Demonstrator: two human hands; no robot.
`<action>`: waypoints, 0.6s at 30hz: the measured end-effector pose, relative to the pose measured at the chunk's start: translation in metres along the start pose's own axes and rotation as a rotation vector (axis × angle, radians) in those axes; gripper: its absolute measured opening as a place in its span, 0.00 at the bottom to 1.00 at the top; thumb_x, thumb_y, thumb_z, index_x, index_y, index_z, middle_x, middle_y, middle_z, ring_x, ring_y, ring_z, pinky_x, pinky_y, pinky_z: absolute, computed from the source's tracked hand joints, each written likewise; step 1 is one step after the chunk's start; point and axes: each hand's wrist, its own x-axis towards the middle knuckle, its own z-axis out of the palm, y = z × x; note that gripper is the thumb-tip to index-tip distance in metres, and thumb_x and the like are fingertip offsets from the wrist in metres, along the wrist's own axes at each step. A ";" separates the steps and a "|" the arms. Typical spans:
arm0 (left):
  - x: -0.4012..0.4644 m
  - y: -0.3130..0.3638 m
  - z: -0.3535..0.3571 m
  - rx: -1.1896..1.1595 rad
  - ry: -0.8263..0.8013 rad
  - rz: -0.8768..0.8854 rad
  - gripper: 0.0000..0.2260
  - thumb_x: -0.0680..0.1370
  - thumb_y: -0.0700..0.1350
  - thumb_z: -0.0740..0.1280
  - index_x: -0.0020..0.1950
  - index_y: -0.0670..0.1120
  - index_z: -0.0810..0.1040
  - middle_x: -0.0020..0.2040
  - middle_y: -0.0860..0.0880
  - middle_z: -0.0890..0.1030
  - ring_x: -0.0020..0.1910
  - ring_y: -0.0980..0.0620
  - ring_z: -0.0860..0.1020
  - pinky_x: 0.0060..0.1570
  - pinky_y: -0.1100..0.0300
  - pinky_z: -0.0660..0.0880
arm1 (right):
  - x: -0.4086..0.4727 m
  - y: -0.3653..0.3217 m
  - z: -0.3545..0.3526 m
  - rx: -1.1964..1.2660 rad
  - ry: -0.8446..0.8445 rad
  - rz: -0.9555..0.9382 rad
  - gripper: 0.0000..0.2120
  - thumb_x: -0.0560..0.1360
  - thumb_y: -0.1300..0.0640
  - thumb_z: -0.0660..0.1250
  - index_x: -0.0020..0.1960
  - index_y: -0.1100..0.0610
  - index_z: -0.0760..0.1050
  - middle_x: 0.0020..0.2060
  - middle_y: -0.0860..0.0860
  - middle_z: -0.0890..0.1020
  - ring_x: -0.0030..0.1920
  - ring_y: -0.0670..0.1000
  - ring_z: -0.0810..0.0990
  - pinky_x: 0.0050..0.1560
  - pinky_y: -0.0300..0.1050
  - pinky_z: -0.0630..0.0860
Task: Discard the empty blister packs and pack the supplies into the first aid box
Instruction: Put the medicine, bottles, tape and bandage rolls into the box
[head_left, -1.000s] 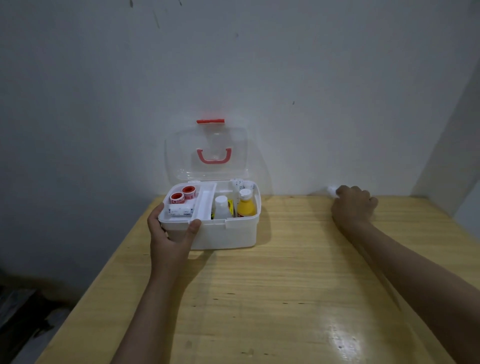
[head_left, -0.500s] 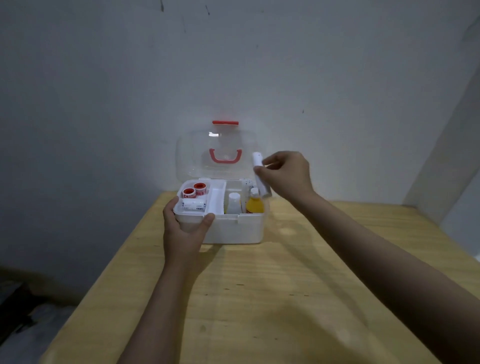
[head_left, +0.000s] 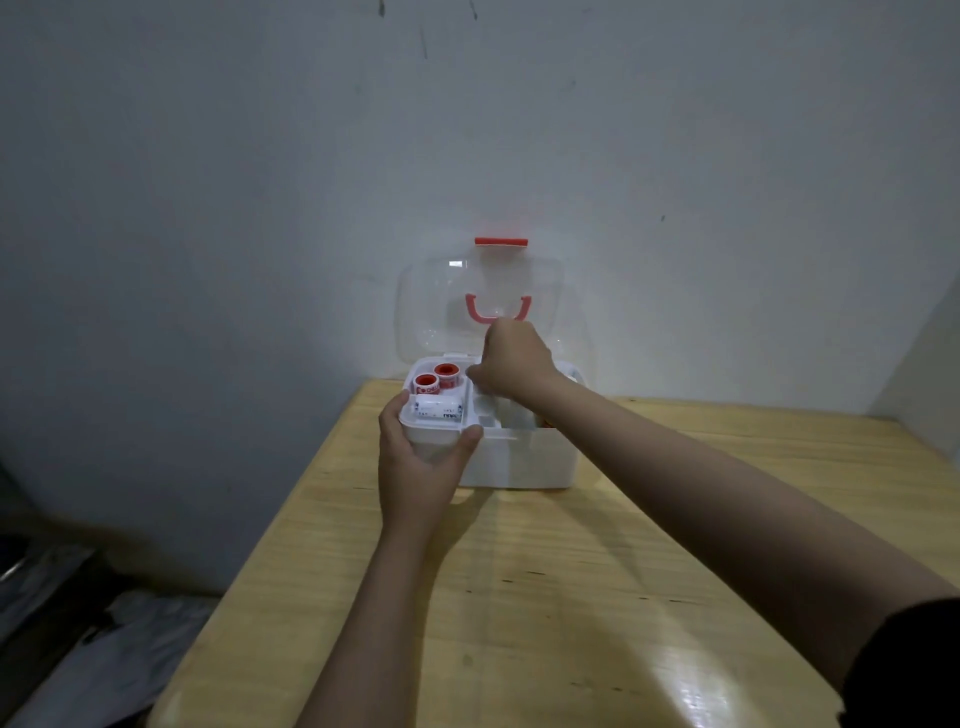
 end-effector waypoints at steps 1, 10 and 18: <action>0.000 0.000 0.000 0.003 -0.001 0.003 0.35 0.65 0.55 0.77 0.67 0.58 0.62 0.65 0.51 0.72 0.60 0.50 0.75 0.50 0.58 0.78 | 0.001 0.001 0.002 -0.015 -0.010 -0.001 0.09 0.69 0.57 0.73 0.37 0.59 0.74 0.31 0.52 0.77 0.34 0.51 0.77 0.46 0.46 0.79; -0.001 0.000 -0.001 -0.015 -0.003 0.001 0.35 0.65 0.55 0.77 0.66 0.60 0.62 0.64 0.54 0.72 0.60 0.53 0.75 0.48 0.62 0.78 | 0.006 0.044 -0.019 0.265 0.235 0.138 0.07 0.70 0.53 0.69 0.45 0.56 0.80 0.42 0.51 0.83 0.44 0.52 0.81 0.49 0.54 0.81; 0.001 -0.003 0.000 -0.006 0.003 -0.010 0.33 0.64 0.57 0.77 0.62 0.68 0.61 0.64 0.56 0.72 0.60 0.53 0.75 0.50 0.53 0.80 | 0.015 0.081 -0.044 0.567 0.397 0.270 0.26 0.73 0.53 0.68 0.69 0.54 0.66 0.65 0.56 0.72 0.63 0.55 0.74 0.59 0.46 0.74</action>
